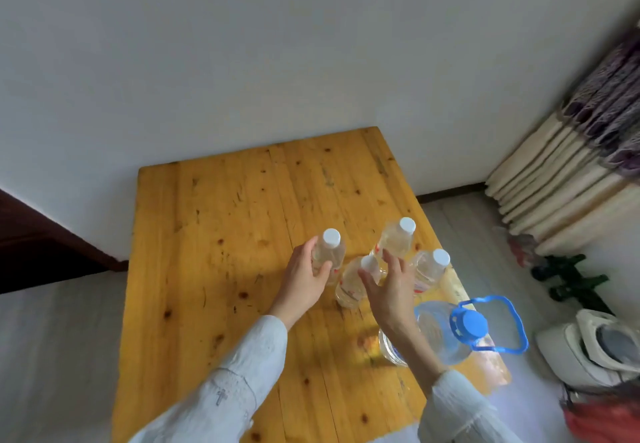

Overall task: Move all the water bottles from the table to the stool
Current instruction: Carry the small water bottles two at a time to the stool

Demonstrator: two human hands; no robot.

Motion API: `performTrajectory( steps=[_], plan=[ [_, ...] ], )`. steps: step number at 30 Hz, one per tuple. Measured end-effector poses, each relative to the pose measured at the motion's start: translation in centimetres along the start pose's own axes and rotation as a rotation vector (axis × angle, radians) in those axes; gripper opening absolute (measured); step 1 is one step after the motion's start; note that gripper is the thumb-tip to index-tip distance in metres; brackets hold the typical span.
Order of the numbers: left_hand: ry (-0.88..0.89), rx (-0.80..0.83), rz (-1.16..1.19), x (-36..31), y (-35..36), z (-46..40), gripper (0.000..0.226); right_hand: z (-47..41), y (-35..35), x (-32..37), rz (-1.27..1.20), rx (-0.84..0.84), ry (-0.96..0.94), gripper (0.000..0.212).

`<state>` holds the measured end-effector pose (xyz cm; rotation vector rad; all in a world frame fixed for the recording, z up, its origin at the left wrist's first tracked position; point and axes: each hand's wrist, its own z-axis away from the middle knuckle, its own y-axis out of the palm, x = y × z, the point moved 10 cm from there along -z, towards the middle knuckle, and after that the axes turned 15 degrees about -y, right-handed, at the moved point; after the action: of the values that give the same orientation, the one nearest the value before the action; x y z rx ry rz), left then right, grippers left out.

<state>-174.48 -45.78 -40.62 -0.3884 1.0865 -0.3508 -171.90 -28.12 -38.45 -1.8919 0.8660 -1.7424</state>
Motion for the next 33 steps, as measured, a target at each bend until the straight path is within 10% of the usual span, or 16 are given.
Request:
performTrajectory(
  steps=[17,23,33],
  plan=[
    [0.144,-0.083,-0.193,-0.7,0.0,-3.0,0.045,0.7,2.9,-0.3,-0.061,0.041,-0.118,0.038],
    [0.13,-0.006,-0.278,2.5,-0.2,1.2,0.045,6.6,2.5,1.6,0.017,0.14,-0.346,0.041],
    [0.352,0.138,-0.375,3.5,4.5,16.8,0.036,23.7,-5.1,-1.3,0.014,-0.053,-0.145,0.05]
  ],
)
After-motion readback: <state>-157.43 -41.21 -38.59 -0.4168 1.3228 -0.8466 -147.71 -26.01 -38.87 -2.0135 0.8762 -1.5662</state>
